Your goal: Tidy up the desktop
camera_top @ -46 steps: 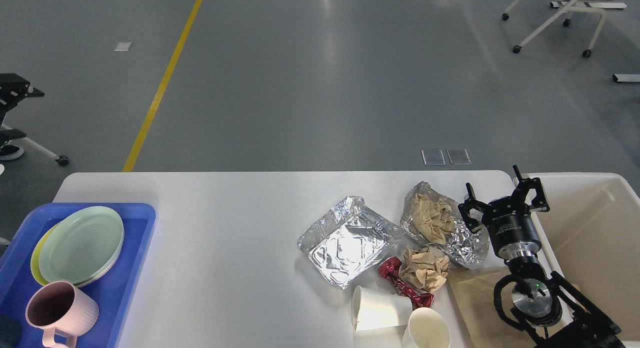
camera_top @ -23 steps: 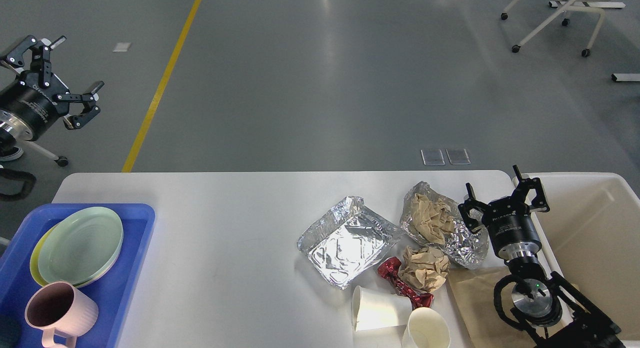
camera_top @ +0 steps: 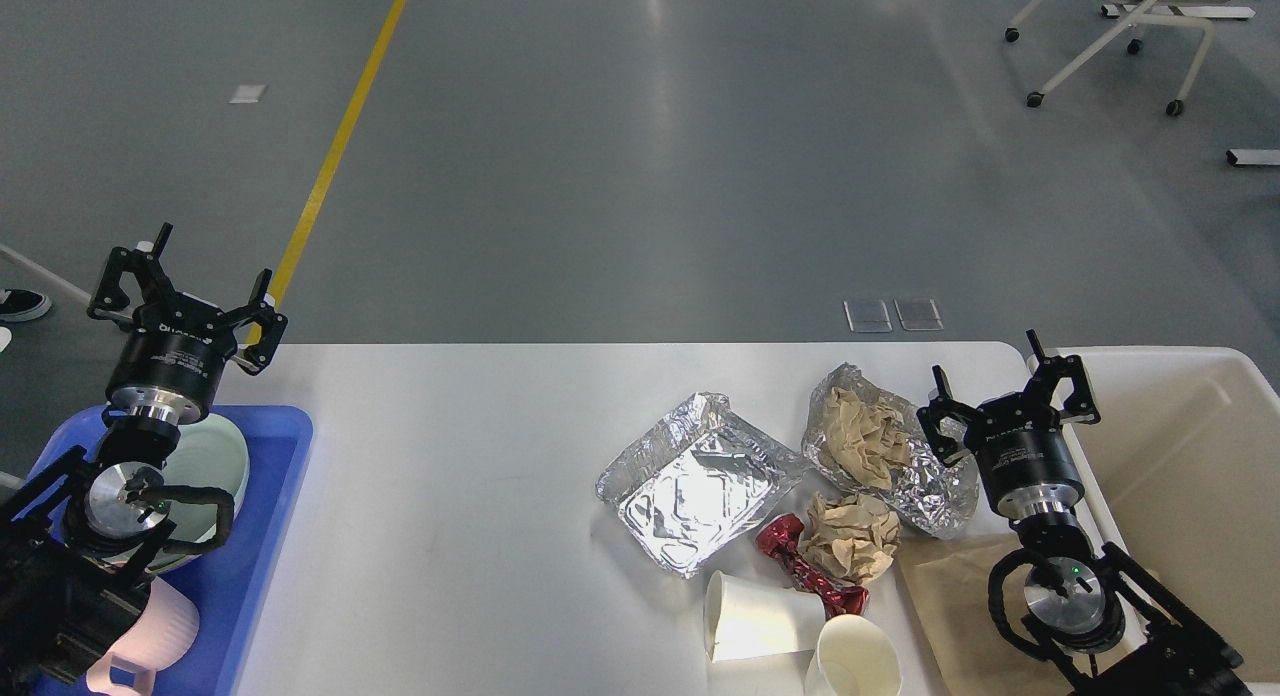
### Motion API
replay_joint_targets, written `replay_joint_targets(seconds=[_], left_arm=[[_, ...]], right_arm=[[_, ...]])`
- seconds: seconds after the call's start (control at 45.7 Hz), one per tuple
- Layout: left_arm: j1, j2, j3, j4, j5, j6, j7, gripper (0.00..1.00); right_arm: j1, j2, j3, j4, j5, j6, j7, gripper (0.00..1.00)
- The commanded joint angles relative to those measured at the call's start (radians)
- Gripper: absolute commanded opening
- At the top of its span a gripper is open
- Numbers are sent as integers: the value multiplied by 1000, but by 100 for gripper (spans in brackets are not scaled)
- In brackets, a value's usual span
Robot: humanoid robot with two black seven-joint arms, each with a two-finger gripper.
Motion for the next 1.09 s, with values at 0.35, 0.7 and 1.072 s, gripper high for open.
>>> replay_joint_targets(seconds=[0.35,0.7,1.072], left_arm=[[222,-74,-209,-148,161,37,19,96],[199,-75,-209,-147,185,36,14,96],[213,-97,-241,-142,195,-70,4,96]], right_arm=[[0,0,0,0,0,0,0,100],[0,0,0,0,0,0,0,100],[0,0,0,0,0,1,0,100]])
